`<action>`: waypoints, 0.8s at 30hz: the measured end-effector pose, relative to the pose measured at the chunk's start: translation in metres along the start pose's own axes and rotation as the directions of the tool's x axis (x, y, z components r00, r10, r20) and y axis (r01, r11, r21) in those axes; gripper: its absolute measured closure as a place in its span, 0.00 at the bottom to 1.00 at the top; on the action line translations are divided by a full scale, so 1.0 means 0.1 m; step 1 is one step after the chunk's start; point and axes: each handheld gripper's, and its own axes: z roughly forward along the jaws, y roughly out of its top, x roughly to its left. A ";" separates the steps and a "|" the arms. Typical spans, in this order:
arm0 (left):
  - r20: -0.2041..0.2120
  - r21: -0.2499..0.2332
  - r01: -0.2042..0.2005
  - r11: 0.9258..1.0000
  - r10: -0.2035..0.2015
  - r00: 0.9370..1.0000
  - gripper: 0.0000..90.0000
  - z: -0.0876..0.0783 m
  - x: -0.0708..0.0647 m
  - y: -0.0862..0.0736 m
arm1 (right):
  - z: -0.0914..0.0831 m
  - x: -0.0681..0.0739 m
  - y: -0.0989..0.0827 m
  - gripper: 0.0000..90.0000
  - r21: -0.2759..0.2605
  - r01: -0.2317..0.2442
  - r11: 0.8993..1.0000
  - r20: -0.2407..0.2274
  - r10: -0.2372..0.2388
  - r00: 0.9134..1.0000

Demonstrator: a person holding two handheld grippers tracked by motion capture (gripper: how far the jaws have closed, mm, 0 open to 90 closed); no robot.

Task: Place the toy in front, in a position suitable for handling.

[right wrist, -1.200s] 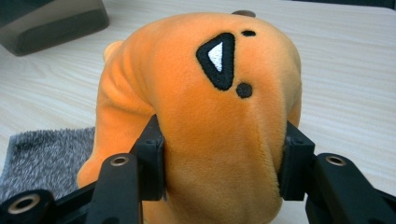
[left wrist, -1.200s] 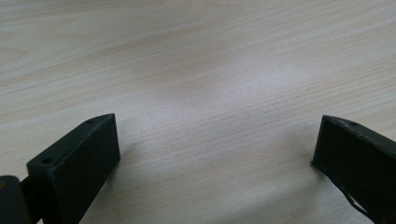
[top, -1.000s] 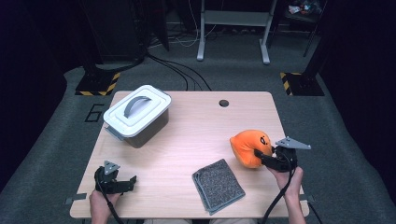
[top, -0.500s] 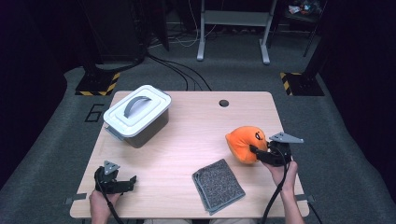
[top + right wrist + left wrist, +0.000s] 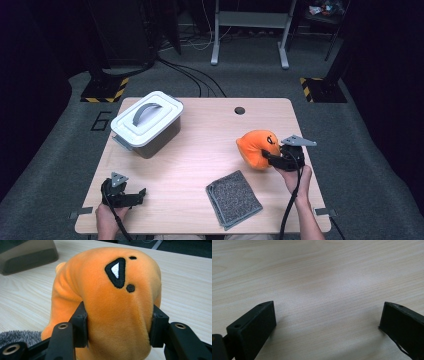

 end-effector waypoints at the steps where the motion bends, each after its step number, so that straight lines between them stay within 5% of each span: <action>1: 0.000 0.000 0.000 1.000 0.000 1.000 0.00 0.00 0.00 0.00 | 0.02 0.00 0.01 0.51 -0.003 0.004 1.000 -0.001 -0.004 1.000; 24: -0.002 0.000 0.000 1.000 0.000 1.000 0.00 0.00 0.00 0.00 | 0.43 0.14 0.19 0.50 0.009 0.022 1.000 -0.020 -0.022 1.000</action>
